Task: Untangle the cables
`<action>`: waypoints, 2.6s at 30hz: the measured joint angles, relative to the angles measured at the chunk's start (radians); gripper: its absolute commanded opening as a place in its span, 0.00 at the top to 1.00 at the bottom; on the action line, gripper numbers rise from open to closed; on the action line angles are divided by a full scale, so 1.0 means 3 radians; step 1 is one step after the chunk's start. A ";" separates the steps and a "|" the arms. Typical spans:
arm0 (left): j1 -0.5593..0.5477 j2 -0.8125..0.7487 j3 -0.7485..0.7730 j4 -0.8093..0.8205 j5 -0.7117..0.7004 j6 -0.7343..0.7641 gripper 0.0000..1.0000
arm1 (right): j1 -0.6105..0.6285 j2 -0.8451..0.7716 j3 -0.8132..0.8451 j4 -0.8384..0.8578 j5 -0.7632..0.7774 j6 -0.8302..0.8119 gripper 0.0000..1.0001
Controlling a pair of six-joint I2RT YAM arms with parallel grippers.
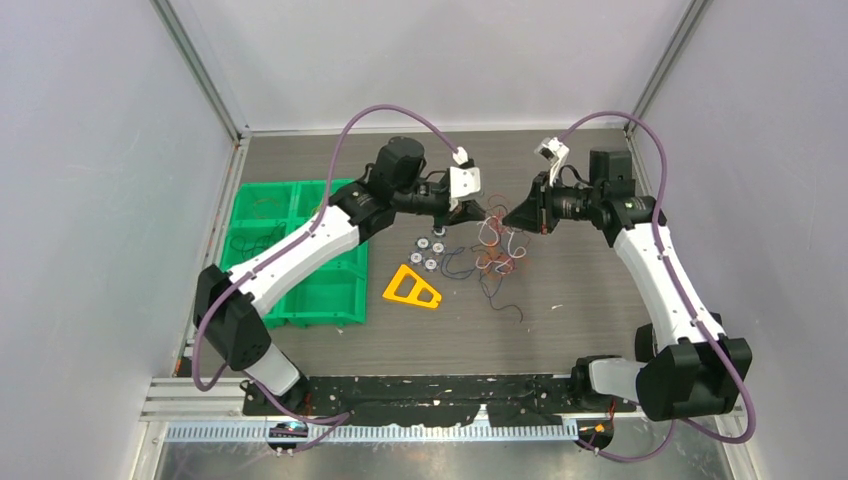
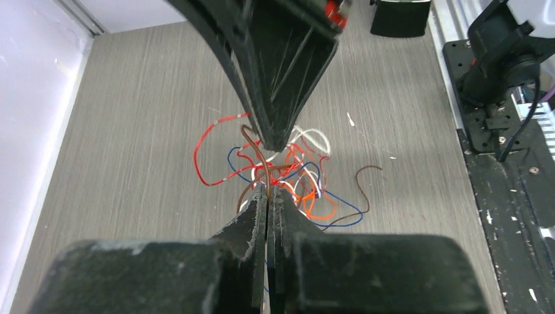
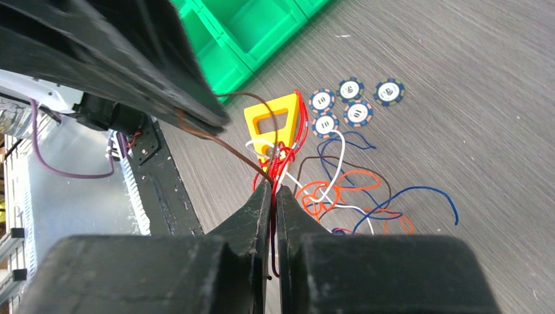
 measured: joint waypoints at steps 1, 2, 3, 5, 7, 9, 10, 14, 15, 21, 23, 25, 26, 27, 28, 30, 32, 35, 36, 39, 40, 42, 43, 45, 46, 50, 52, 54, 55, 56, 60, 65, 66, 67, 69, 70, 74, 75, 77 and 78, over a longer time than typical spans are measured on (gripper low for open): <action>0.0000 -0.0028 0.0019 -0.0037 0.0000 -0.0022 1.00 | -0.0009 0.0023 -0.0027 0.0001 0.0028 -0.0013 0.79; 0.0000 -0.0067 0.0039 -0.0080 0.0001 -0.0036 1.00 | -0.0013 0.0058 -0.0050 0.0003 0.0062 -0.0031 0.77; 0.0000 -0.0123 0.0062 -0.0123 0.0001 -0.0056 1.00 | -0.0014 0.0100 -0.0069 0.0003 0.0092 -0.0047 0.75; 0.0013 -0.0244 0.0139 -0.0173 0.0001 -0.0140 1.00 | -0.0020 0.0224 -0.0127 0.0036 0.0209 -0.0104 0.70; 0.0037 -0.0364 0.0266 -0.0175 -0.0001 -0.0257 1.00 | -0.0022 0.0369 -0.0209 0.0121 0.0387 -0.0144 0.69; 0.0071 -0.0455 0.0450 -0.0173 -0.0011 -0.0383 1.00 | -0.0022 0.0519 -0.0268 0.0183 0.0562 -0.0198 0.70; 0.0093 -0.0488 0.0556 -0.0168 -0.0023 -0.0455 1.00 | -0.0022 0.0640 -0.0280 0.0203 0.0678 -0.0231 0.71; 0.0320 -0.0581 0.1066 -0.0212 -0.0090 -0.0721 1.00 | -0.0022 0.1026 -0.0278 0.0263 0.1007 -0.0374 0.74; 0.0398 -0.0598 0.1158 -0.0237 -0.0118 -0.0767 1.00 | -0.0022 0.1102 -0.0277 0.0262 0.1073 -0.0418 0.74; 0.1132 -0.0599 0.2050 -0.0591 -0.0298 -0.1077 1.00 | -0.0022 0.1420 -0.0258 0.0168 0.1385 -0.0716 0.56; 0.1249 -0.0642 0.2230 -0.0641 -0.0331 -0.1094 1.00 | -0.0025 0.1452 -0.0195 0.0046 0.1350 -0.0795 0.41; 0.1260 -0.0721 0.2266 -0.0676 -0.0336 -0.1081 1.00 | -0.0029 0.1447 -0.0071 -0.0084 0.1199 -0.0843 0.24; 0.1260 -0.0765 0.2266 -0.0699 -0.0337 -0.1068 1.00 | -0.0028 0.1438 0.0014 -0.0121 0.1069 -0.0851 0.18; 0.1260 -0.0790 0.2266 -0.0712 -0.0338 -0.1063 1.00 | -0.0019 0.1415 0.0086 -0.0114 0.0952 -0.0833 0.16; 0.1260 -0.0811 0.2266 -0.0727 -0.0345 -0.1054 1.00 | 0.0005 0.1372 0.0142 -0.0084 0.0852 -0.0796 0.15; 0.1260 -0.0821 0.2270 -0.0748 -0.0381 -0.1038 1.00 | 0.0098 0.1247 0.0212 0.0028 0.0718 -0.0725 0.14; 0.1264 -0.0814 0.2274 -0.0787 -0.0481 -0.0971 1.00 | 0.0285 0.1136 0.0296 0.0130 0.0643 -0.0661 0.14; 0.1326 -0.0807 0.2275 -0.0863 -0.0745 -0.0846 1.00 | 0.0591 0.1111 0.0455 0.0267 0.0580 -0.0599 0.15; 0.1381 -0.0811 0.2275 -0.0884 -0.0835 -0.0805 1.00 | 0.0682 0.1129 0.0486 0.0304 0.0559 -0.0587 0.16; 0.1581 -0.0847 0.2275 -0.0958 -0.1150 -0.0715 1.00 | 0.0820 0.1231 0.0516 0.0355 0.0556 -0.0540 0.17; 0.1654 -0.0870 0.2272 -0.0993 -0.1258 -0.0690 1.00 | 0.0832 0.1291 0.0518 0.0360 0.0559 -0.0526 0.17; 0.1827 -0.0952 0.2218 -0.1022 -0.1452 -0.0671 1.00 | 0.0830 0.1415 0.0518 0.0350 0.0598 -0.0501 0.17; 0.1934 -0.1016 0.2163 -0.1030 -0.1536 -0.0671 1.00 | 0.0830 0.1472 0.0516 0.0343 0.0623 -0.0492 0.18; 0.2136 -0.1120 0.2097 -0.1058 -0.1667 -0.0701 1.00 | 0.0824 0.1542 0.0511 0.0328 0.0668 -0.0481 0.18; 0.2261 -0.1166 0.2084 -0.1074 -0.1723 -0.0725 1.00 | 0.0821 0.1550 0.0505 0.0326 0.0687 -0.0477 0.18; 0.2758 -0.1289 0.2007 -0.1092 -0.1840 -0.0879 1.00 | 0.0818 0.1550 0.0500 0.0315 0.0711 -0.0483 0.18; 0.3042 -0.1339 0.1871 -0.1091 -0.1832 -0.0950 1.00 | 0.0818 0.1550 0.0500 0.0281 0.0722 -0.0500 0.18; 0.3288 -0.1391 0.1689 -0.1072 -0.1798 -0.0999 1.00 | 0.0818 0.1550 0.0501 0.0247 0.0739 -0.0519 0.18; 0.3393 -0.1417 0.1583 -0.1063 -0.1770 -0.1012 1.00 | 0.0818 0.1554 0.0502 0.0226 0.0748 -0.0530 0.18; 0.3480 -0.1437 0.1472 -0.1047 -0.1731 -0.1035 1.00 | 0.0818 0.1558 0.0504 0.0211 0.0757 -0.0538 0.18; 0.3754 -0.1466 0.1035 -0.0977 -0.1546 -0.1053 1.00 | 0.0818 0.1572 0.0504 0.0167 0.0788 -0.0544 0.18; 0.4007 -0.1399 0.0581 -0.0952 -0.1331 -0.1050 1.00 | 0.0818 0.1591 0.0505 0.0145 0.0806 -0.0543 0.18; 0.4063 -0.1397 0.0492 -0.0946 -0.1264 -0.1054 1.00 | 0.0818 0.1592 0.0505 0.0145 0.0809 -0.0543 0.18; 0.4112 -0.1397 0.0409 -0.0942 -0.1190 -0.1058 1.00 | 0.0818 0.1592 0.0505 0.0145 0.0811 -0.0543 0.18; 0.4180 -0.1397 0.0289 -0.0940 -0.1068 -0.1061 1.00 | 0.0818 0.1592 0.0505 0.0144 0.0816 -0.0542 0.18; 0.4204 -0.1397 0.0239 -0.0938 -0.0994 -0.1067 1.00 | 0.0818 0.1592 0.0505 0.0142 0.0820 -0.0542 0.18; 0.4233 -0.1390 0.0253 -0.0946 -0.0668 -0.1157 1.00 | 0.0818 0.1592 0.0505 0.0140 0.0823 -0.0540 0.18; 0.4233 -0.1372 0.0320 -0.0958 -0.0589 -0.1194 1.00 | 0.0818 0.1593 0.0505 0.0140 0.0823 -0.0540 0.18; 0.4233 -0.1288 0.0566 -0.0991 -0.0488 -0.1291 1.00 | 0.0818 0.1595 0.0505 0.0140 0.0824 -0.0539 0.18; 0.4233 -0.1213 0.0786 -0.0999 -0.0450 -0.1349 1.00 | 0.0818 0.1597 0.0505 0.0140 0.0824 -0.0539 0.18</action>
